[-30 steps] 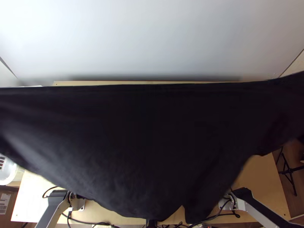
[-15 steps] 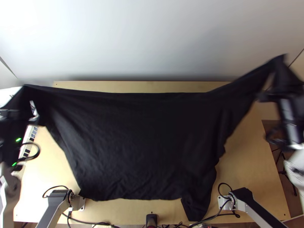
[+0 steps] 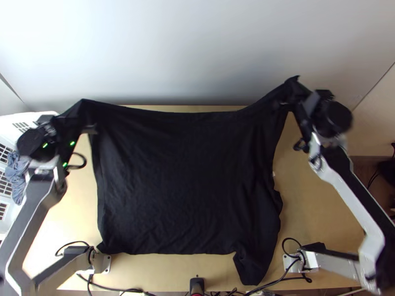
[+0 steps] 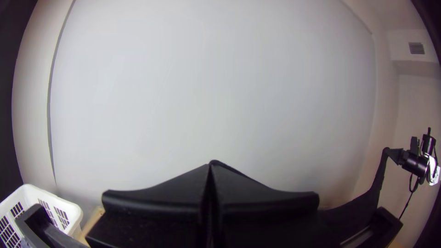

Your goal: Fold the t-shirt

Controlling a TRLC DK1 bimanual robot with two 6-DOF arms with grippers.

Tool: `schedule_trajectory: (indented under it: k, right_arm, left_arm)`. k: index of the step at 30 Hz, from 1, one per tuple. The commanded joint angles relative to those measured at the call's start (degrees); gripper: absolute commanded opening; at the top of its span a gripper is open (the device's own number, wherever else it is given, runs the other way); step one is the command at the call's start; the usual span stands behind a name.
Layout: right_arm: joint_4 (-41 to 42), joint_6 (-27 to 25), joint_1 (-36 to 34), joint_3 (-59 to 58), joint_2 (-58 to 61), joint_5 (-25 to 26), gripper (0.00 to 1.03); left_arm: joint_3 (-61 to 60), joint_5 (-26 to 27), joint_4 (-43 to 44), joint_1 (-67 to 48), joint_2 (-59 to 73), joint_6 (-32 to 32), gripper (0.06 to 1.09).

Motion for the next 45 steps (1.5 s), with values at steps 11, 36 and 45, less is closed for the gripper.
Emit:
schedule_trajectory:
  k: [11,36,45]
  right_arm:
    - [4.8,-1.3,-5.4,30.3,36.6,-1.3,0.03]
    - [-2.8,-4.6,-3.9,34.7,43.8,-1.2,0.03]
    - [-8.8,-6.7,-3.2,15.6,29.0,-1.2,0.03]
  left_arm:
    - [22.7,-5.9,7.1,-2.9,38.8,1.5,0.1]
    - [36.4,-10.0,4.7,-1.8,58.7,9.5,0.1]
    - [27.2,-9.7,5.5,-0.4,54.5,14.4,0.1]
